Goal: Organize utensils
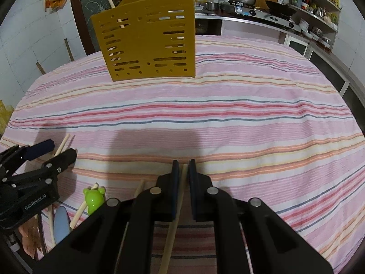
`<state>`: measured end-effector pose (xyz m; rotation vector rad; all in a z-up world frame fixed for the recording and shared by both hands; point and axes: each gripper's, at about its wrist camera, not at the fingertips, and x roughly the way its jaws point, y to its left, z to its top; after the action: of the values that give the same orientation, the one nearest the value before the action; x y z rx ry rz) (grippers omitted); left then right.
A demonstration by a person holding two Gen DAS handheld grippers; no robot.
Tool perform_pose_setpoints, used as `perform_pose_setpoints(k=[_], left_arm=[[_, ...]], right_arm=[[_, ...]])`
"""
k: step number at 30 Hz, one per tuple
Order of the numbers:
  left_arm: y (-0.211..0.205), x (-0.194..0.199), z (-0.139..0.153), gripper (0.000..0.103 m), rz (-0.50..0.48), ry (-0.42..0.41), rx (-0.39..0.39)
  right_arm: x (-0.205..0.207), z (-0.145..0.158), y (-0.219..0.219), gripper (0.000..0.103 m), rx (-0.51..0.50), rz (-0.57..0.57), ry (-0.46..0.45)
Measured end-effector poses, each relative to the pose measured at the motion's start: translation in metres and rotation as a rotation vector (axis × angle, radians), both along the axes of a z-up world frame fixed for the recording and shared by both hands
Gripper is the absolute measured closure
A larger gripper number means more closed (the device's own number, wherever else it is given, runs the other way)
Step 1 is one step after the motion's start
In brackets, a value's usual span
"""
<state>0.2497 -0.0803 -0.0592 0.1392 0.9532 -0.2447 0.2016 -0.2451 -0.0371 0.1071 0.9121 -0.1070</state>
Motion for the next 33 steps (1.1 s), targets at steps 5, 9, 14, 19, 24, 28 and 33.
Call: perform_pose_setpoints(k=[5,9,14,19,24,28,33], left_arm=[[0.001,0.005,0.001,0.062,0.004,0.02,-0.02],[0.0,0.008,0.002,0.081,0.006,0.025,-0.01],[0.004,0.011,0.006,0.098,0.013,0.031,-0.033],[0.009,0.004,0.017,0.099,0.021,0.0,-0.062],[0.015,-0.01,0.039,0.099,0.027,-0.07,-0.095],[0.024,-0.026,0.067,0.099,0.033,-0.166,-0.13],[0.033,-0.046,0.097,0.099,0.042,-0.27,-0.164]], right_arm=[[0.0,0.002,0.003,0.094,-0.009,-0.018,0.01],[0.0,0.003,0.001,0.095,0.009,-0.029,0.0],[-0.006,0.01,-0.003,0.095,0.023,-0.047,-0.047],[-0.013,0.027,-0.004,0.096,0.033,-0.057,-0.112],[-0.023,0.049,-0.007,0.096,0.038,-0.074,-0.207],[-0.029,0.065,-0.007,0.096,0.024,-0.084,-0.271],[-0.039,0.081,-0.008,0.096,0.016,-0.089,-0.336]])
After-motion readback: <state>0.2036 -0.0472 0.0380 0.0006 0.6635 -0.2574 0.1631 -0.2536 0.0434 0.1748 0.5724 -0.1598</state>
